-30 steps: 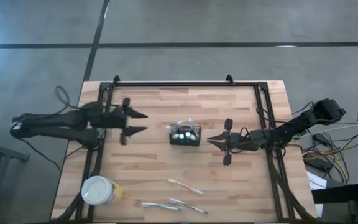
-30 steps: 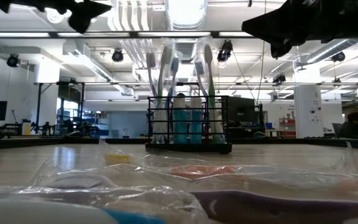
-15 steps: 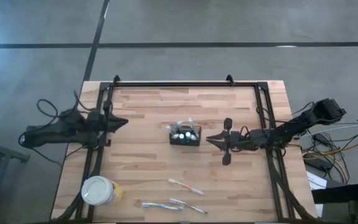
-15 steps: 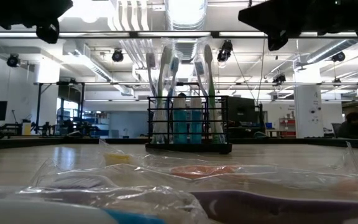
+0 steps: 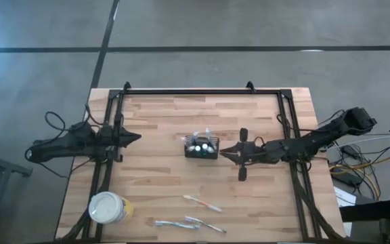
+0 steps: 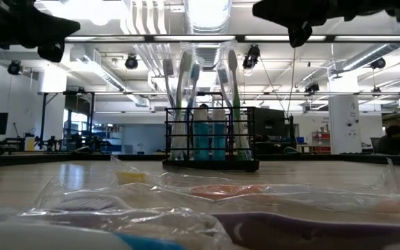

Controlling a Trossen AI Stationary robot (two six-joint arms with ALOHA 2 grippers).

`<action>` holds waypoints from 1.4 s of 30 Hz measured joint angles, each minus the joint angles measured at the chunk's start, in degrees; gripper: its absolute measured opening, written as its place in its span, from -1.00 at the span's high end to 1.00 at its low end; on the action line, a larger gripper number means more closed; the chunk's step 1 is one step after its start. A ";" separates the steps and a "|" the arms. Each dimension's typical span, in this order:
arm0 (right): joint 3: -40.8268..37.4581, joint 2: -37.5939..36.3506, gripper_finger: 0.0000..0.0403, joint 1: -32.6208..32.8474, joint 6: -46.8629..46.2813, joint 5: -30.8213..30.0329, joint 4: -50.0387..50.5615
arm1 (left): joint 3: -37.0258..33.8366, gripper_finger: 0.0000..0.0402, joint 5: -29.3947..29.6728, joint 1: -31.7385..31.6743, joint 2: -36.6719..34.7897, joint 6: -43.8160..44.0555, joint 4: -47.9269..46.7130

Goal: Pick & Place toothbrushing station
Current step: Put the orange toothbrush into the wire organizer

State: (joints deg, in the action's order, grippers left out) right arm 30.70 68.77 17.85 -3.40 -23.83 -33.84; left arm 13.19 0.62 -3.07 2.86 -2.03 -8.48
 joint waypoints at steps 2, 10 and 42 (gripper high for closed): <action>2.92 0.00 0.84 0.00 -1.86 0.06 7.98 | -0.78 0.99 0.02 0.00 -0.56 -1.08 -0.16; 8.99 0.00 0.84 0.92 -3.86 1.81 20.69 | -7.91 0.99 -0.76 0.00 -2.76 -1.30 10.60; 43.01 28.21 0.94 11.18 -27.72 8.36 68.07 | -11.79 0.96 4.47 -0.02 -2.72 0.33 8.90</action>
State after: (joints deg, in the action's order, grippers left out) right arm 73.71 96.98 29.02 -31.11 -15.47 34.22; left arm 1.40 5.09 -3.09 0.14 -1.70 0.43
